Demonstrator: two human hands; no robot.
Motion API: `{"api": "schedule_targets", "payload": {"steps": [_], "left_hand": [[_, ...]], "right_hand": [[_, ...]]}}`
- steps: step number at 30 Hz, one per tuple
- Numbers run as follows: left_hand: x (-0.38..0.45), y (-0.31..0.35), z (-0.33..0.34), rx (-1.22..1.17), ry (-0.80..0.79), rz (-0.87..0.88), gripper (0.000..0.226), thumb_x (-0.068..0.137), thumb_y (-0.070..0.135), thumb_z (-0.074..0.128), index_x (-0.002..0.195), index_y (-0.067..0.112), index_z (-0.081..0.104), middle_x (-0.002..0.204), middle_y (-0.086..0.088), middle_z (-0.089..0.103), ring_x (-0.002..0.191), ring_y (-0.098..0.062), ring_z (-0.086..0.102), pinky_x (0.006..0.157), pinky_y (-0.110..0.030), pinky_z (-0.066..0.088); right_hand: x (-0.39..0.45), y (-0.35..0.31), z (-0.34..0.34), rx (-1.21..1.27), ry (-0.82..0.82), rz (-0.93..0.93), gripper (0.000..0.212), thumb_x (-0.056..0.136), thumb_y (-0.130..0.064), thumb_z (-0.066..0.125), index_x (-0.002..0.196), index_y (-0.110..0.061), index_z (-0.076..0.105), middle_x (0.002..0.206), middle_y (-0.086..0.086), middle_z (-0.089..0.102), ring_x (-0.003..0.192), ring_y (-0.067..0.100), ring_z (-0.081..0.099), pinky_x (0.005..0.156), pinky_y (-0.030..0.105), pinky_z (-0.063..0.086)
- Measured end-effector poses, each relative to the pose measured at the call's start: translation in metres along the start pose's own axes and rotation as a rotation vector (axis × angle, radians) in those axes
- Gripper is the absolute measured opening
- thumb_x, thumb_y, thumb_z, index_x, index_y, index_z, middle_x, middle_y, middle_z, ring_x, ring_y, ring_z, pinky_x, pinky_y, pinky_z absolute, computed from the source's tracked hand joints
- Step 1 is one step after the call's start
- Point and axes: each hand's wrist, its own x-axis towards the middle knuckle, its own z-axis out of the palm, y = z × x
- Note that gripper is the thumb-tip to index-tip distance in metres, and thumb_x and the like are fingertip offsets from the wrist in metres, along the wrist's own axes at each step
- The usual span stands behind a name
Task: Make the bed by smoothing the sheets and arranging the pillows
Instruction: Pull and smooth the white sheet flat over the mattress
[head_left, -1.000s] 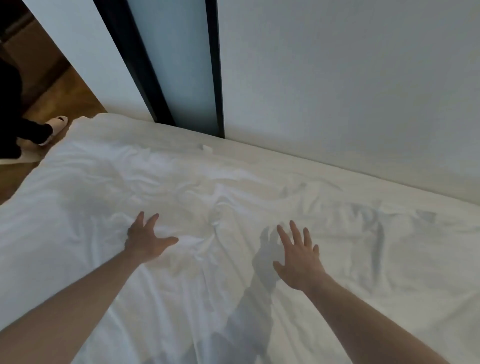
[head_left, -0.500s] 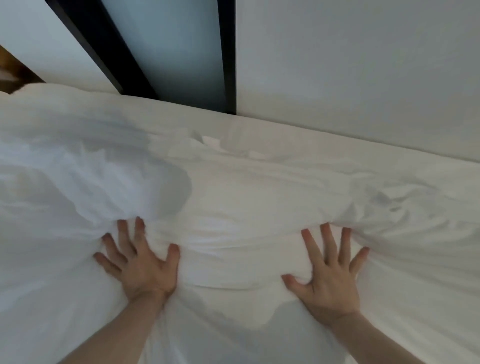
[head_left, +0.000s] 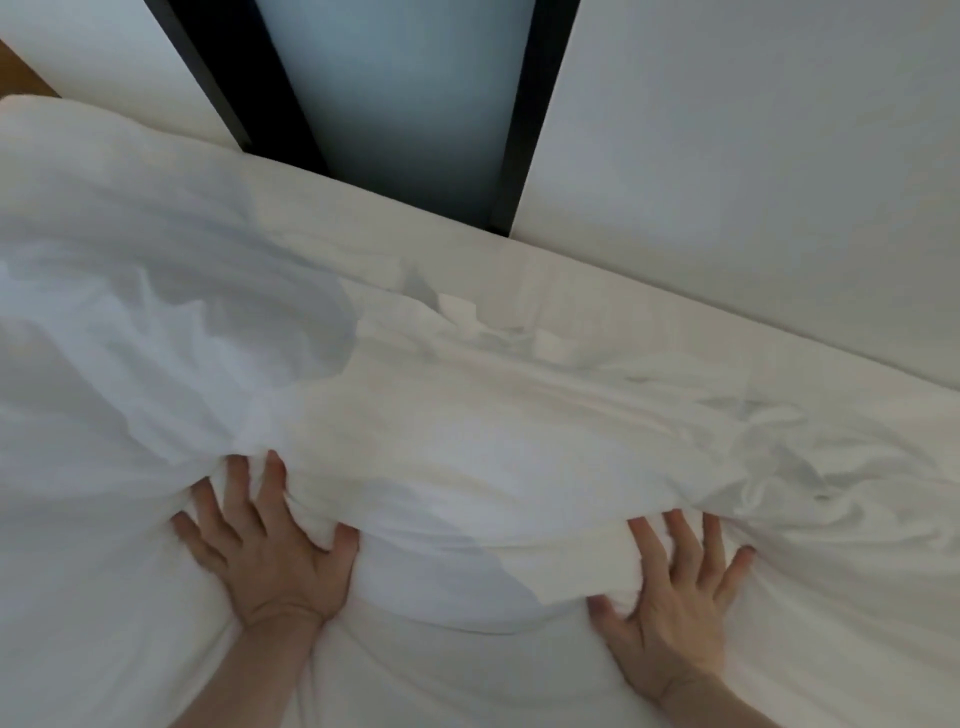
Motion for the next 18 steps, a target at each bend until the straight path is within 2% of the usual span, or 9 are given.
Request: {"api": "schedule_targets", "payload": {"steps": [7,12,18], "left_hand": [[-0.002,0.004,-0.011,-0.039,0.022,-0.014,0.094,0.074,0.066,0.048,0.153,0.015,0.041,0.162,-0.014,0.031,0.151,-0.046,0.017,0.121,-0.066,0.006],[-0.003,0.003,-0.015,-0.044,0.022,-0.024,0.093,0.074,0.064,0.047,0.154,0.018,0.038,0.163,-0.011,0.028,0.152,-0.044,0.016,0.122,-0.065,0.004],[-0.002,0.004,-0.011,-0.025,0.001,-0.031,0.092,0.071,0.059,0.049,0.15,0.013,0.044,0.161,-0.014,0.034,0.149,-0.046,0.021,0.121,-0.066,0.009]], "right_hand": [[-0.002,0.004,-0.002,0.026,0.0,0.011,0.094,0.065,-0.072,0.049,0.149,-0.031,0.036,0.157,0.012,0.032,0.15,0.048,0.014,0.117,0.073,-0.001],[0.001,0.003,-0.001,0.049,0.034,-0.005,0.091,0.064,-0.07,0.049,0.146,-0.033,0.039,0.156,0.011,0.036,0.15,0.048,0.017,0.118,0.072,-0.001],[-0.001,0.002,-0.004,0.104,0.091,-0.026,0.088,0.067,-0.068,0.05,0.147,-0.032,0.041,0.156,0.011,0.038,0.15,0.047,0.02,0.118,0.072,0.0]]}}
